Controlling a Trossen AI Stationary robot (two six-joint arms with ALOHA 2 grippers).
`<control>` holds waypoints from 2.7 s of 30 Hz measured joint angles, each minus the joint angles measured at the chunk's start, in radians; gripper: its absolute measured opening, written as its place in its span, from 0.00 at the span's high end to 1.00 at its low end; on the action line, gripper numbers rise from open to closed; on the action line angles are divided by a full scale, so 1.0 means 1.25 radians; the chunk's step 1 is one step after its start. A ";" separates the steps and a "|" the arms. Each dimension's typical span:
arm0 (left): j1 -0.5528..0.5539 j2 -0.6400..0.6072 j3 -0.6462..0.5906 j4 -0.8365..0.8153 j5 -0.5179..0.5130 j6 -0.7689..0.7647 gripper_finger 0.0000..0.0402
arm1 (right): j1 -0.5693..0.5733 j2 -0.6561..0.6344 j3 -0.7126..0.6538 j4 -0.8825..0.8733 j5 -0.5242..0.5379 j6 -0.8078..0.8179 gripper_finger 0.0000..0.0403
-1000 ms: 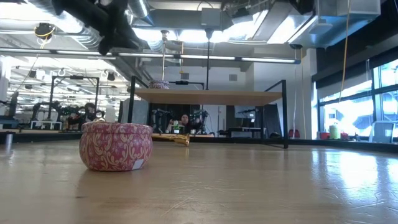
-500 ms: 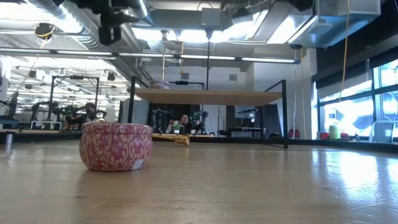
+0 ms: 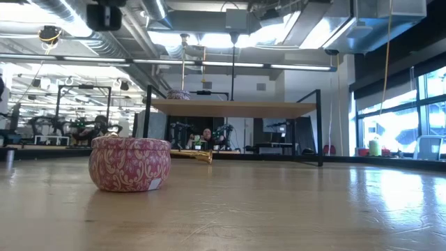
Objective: Pick & Place candle stick holders
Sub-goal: Put the pink scented candle on the shelf
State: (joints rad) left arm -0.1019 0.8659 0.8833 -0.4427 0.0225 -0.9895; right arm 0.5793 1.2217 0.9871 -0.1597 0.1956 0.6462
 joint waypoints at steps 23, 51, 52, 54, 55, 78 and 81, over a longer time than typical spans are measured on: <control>-0.302 0.345 0.050 0.155 -0.088 -0.134 0.70 | 0.081 0.000 0.000 0.008 0.123 0.022 1.00; -0.390 0.675 0.528 -0.559 0.114 0.017 0.81 | 0.157 0.001 0.000 0.031 0.221 0.016 1.00; -0.389 0.675 0.528 -0.573 0.102 0.010 0.80 | 0.159 0.001 0.000 0.031 0.221 0.015 1.00; -0.389 0.675 0.528 -0.603 0.086 0.006 0.80 | 0.161 0.001 0.000 0.032 0.221 0.015 1.00; -0.389 0.675 0.528 -0.610 0.085 0.007 0.80 | 0.162 0.001 0.000 0.032 0.221 0.015 1.00; -0.404 0.678 0.398 -0.502 0.023 -0.153 0.32 | 0.162 0.001 0.000 0.053 0.241 0.023 1.00; -0.390 0.691 0.398 -0.435 -0.039 -0.154 0.30 | 0.160 0.001 0.000 0.054 0.242 0.022 1.00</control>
State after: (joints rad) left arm -0.5892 1.7291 1.3808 -0.9858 -0.0267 -1.1822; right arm 0.7788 1.2228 0.9871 -0.0917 0.4978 0.6735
